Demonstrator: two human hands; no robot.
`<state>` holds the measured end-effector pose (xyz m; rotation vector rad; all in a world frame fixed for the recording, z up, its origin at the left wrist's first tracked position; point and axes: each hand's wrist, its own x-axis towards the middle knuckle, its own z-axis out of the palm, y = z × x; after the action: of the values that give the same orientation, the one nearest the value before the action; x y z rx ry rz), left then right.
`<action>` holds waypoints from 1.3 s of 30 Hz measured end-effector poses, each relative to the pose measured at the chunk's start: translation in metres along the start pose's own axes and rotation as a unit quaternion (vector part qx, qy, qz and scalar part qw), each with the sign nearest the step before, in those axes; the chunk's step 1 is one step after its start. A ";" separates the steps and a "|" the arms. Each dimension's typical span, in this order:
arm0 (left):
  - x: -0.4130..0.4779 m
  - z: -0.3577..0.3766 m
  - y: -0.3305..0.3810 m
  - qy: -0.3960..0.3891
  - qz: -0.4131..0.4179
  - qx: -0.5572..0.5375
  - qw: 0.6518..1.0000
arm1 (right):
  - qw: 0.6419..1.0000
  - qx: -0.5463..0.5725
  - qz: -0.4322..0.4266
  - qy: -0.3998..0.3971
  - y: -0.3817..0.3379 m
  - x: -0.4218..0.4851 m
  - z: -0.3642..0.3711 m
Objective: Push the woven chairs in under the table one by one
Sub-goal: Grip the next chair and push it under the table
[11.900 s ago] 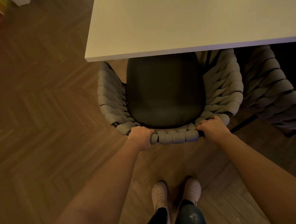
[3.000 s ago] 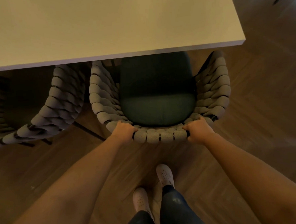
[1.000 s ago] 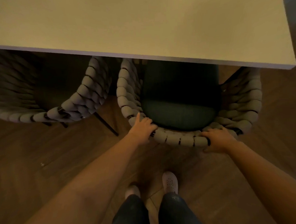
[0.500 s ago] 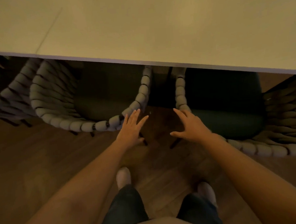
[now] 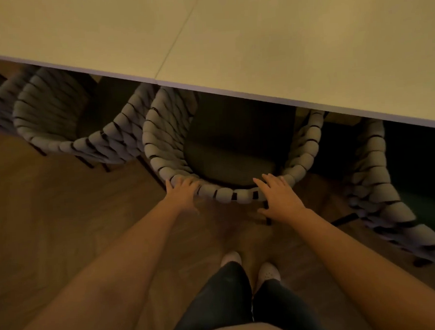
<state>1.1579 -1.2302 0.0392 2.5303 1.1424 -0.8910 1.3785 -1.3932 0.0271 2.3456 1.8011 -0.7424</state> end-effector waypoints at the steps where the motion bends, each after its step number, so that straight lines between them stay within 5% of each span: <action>1: 0.002 -0.001 -0.003 0.004 0.002 0.006 1.000 | 1.000 -0.014 -0.007 -0.004 -0.001 0.007 0.001; 15: 0.086 -0.037 -0.089 -0.068 0.155 0.244 0.955 | 0.987 -0.082 0.099 -0.096 -0.040 0.072 0.028; 20: 0.093 -0.028 -0.099 -0.029 0.192 0.244 0.950 | 0.986 -0.085 0.118 -0.077 -0.045 0.066 0.028; 39: 0.026 0.008 -0.056 -0.078 0.191 0.233 0.950 | 0.987 -0.057 0.134 -0.062 -0.038 -0.016 0.068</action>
<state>1.1266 -1.1801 0.0193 2.8258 0.3950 -1.3396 1.3180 -1.4201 -0.0177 2.3457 1.4024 -0.7080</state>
